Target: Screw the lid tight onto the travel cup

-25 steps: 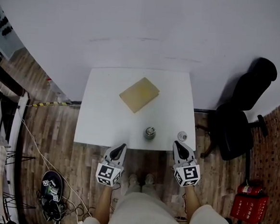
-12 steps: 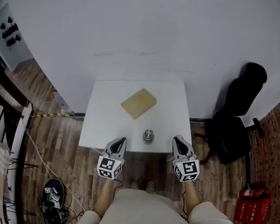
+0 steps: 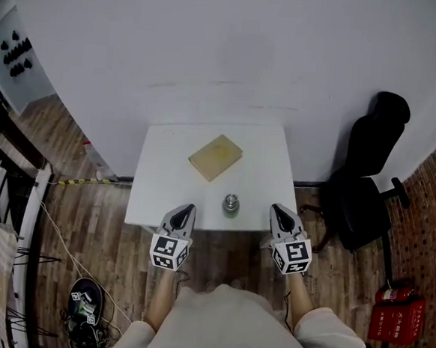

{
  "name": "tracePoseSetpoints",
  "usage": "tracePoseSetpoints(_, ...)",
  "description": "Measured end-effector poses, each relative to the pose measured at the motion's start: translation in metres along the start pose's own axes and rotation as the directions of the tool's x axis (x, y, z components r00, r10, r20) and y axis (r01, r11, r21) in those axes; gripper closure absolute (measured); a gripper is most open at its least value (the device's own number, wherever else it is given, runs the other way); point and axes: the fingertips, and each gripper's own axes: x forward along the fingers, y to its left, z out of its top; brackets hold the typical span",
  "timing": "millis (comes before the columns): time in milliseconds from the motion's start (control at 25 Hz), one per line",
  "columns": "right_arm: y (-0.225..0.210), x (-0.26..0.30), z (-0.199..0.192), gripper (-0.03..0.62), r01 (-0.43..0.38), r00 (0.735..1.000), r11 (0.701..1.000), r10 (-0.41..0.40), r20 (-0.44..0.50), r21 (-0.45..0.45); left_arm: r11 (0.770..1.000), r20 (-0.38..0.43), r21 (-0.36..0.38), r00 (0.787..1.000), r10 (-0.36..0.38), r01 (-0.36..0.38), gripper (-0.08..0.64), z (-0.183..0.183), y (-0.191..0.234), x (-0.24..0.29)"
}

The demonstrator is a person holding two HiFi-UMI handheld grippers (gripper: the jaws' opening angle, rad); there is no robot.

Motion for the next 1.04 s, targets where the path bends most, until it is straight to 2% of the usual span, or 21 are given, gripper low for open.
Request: tracePoseSetpoints(1040, 0.008, 0.005, -0.01, 0.594, -0.012, 1.0, 1.0, 0.012, -0.018, 0.015, 1.0, -0.015, -0.018, 1.0, -0.002, 0.002, 0.552, -0.012, -0.001, 0.006)
